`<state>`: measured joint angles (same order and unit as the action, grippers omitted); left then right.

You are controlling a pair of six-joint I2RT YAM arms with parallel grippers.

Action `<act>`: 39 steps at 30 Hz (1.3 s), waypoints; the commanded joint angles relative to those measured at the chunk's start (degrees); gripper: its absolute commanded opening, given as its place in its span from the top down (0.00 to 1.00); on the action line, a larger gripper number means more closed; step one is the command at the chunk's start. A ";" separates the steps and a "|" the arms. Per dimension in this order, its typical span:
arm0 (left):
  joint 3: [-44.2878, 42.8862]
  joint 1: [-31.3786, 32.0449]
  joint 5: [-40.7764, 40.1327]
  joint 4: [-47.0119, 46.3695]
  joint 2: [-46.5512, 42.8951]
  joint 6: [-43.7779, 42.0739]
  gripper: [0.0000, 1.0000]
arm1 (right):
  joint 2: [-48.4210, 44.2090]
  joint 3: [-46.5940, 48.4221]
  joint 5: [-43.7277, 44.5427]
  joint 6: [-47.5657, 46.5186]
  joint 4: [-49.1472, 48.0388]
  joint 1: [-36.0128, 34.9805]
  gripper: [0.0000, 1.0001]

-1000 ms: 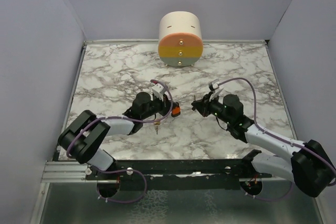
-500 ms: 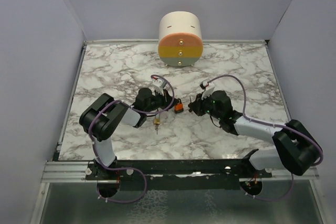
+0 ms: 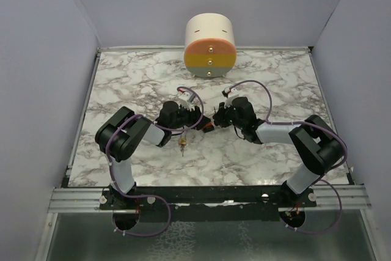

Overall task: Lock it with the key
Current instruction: Place the lock at the center of the board, then place the key at the center of the board, then pick up the lock from the center of the board.

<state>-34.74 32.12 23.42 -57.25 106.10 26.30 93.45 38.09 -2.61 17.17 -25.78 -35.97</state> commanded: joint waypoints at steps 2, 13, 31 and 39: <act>-2.10 -0.27 -1.90 1.73 -0.14 -2.76 0.41 | 2.33 1.73 3.41 -0.66 -2.21 -0.31 0.99; 0.84 -0.35 -7.25 4.32 -8.11 -4.71 0.36 | 2.65 1.13 4.37 -1.18 -1.41 -0.33 0.75; 6.51 -0.41 -18.67 18.21 -36.72 -10.79 0.35 | -19.80 4.92 0.92 -0.45 1.13 -0.33 0.68; 9.42 -0.54 -26.18 23.13 -44.26 -11.04 0.35 | -22.22 6.36 -1.26 -2.53 9.80 -3.13 0.70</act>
<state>-26.68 31.94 3.60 -37.69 65.28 16.10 68.16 40.77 -2.02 15.94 -25.28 -36.10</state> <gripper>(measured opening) 0.648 0.293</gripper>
